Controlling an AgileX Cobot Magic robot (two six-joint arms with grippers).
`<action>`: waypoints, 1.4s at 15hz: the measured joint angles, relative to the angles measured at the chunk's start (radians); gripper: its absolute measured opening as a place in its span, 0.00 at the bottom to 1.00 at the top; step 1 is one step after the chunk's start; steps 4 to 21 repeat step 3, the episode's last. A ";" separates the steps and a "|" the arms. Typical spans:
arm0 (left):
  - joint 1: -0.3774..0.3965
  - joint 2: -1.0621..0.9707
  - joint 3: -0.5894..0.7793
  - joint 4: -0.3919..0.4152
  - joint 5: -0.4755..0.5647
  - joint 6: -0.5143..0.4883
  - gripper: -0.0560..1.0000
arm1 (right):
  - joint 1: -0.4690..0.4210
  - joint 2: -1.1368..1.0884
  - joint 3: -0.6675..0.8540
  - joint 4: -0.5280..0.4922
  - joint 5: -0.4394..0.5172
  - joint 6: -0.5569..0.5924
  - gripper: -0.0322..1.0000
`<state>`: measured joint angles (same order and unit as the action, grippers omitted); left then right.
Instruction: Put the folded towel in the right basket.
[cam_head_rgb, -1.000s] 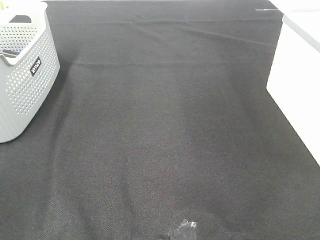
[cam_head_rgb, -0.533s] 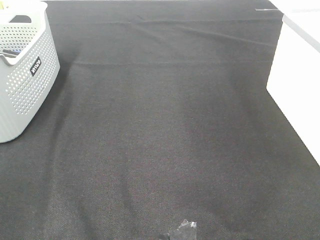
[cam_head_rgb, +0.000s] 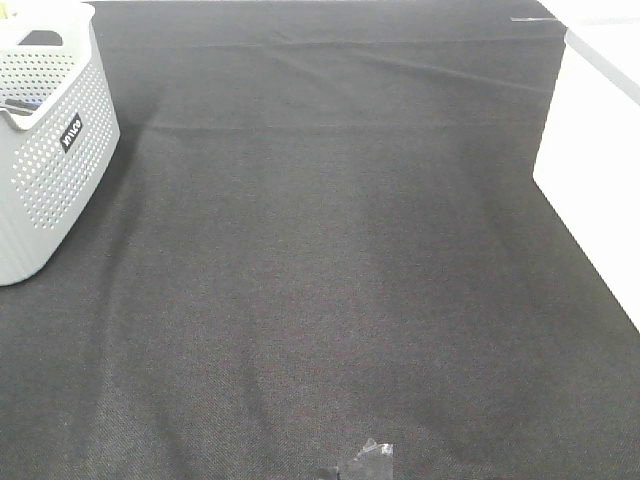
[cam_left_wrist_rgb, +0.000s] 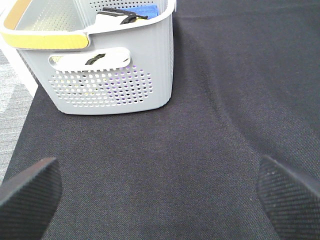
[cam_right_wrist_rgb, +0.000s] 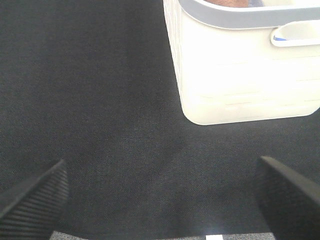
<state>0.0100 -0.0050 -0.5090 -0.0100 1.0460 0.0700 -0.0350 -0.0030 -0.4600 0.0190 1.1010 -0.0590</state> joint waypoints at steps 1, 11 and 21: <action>0.000 0.000 0.000 0.000 0.000 0.000 0.99 | 0.000 0.000 0.000 0.000 0.000 0.000 0.97; 0.000 0.000 0.000 0.000 0.000 0.000 0.99 | 0.000 0.000 0.000 0.000 0.000 0.000 0.97; 0.000 0.000 0.000 0.000 0.000 0.000 0.99 | 0.000 0.000 0.000 0.000 0.000 0.000 0.97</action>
